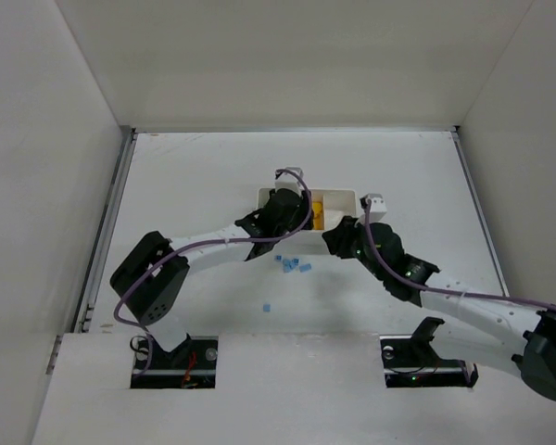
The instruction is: Sort the legos into containers by color
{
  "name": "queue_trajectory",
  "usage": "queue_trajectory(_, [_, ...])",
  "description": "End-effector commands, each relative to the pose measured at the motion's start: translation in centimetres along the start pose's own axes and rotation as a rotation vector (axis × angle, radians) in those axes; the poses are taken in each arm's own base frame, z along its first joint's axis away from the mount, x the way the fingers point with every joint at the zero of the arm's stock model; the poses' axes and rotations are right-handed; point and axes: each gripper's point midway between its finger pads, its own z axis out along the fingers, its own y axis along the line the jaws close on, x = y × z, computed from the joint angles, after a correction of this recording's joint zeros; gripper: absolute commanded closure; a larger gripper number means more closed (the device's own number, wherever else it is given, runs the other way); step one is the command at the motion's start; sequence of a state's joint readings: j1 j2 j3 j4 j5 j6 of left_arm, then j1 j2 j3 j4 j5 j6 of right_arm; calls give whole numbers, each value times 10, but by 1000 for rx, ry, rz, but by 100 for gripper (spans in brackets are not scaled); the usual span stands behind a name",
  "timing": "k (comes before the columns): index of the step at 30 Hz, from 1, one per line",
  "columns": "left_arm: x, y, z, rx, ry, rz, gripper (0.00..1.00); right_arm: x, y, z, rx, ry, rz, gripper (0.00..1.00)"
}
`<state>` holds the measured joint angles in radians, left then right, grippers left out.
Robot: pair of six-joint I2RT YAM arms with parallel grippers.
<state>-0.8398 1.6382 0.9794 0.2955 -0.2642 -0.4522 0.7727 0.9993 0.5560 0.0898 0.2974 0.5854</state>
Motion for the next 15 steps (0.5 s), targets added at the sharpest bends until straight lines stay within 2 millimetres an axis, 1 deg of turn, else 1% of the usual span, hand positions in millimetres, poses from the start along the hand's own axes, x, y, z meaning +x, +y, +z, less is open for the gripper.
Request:
queue_trajectory(1, [-46,-15,-15,59,-111,-54,48,26,23,-9,-60,65,-26,60])
queue_trajectory(3, [-52,-8,-26,52,-137,-64,48,49,40,-12,-107,127,-55,58])
queue_trajectory(5, [-53,2,-37,40,-155,-73,48,73,63,-15,-158,192,-94,56])
queue_trajectory(7, [-51,17,-50,17,-166,-96,48,104,89,-20,-212,271,-161,54])
queue_trajectory(8, [-50,25,-56,5,-172,-111,48,116,97,-22,-226,299,-186,54])
queue_trajectory(10, [-45,43,-69,-21,-180,-139,49,147,115,-27,-255,364,-256,52])
queue_trajectory(12, [-37,65,-82,-58,-177,-171,49,172,128,-29,-273,409,-306,51])
queue_trajectory(15, [-24,95,-98,-119,-168,-214,49,197,141,-29,-275,453,-360,51])
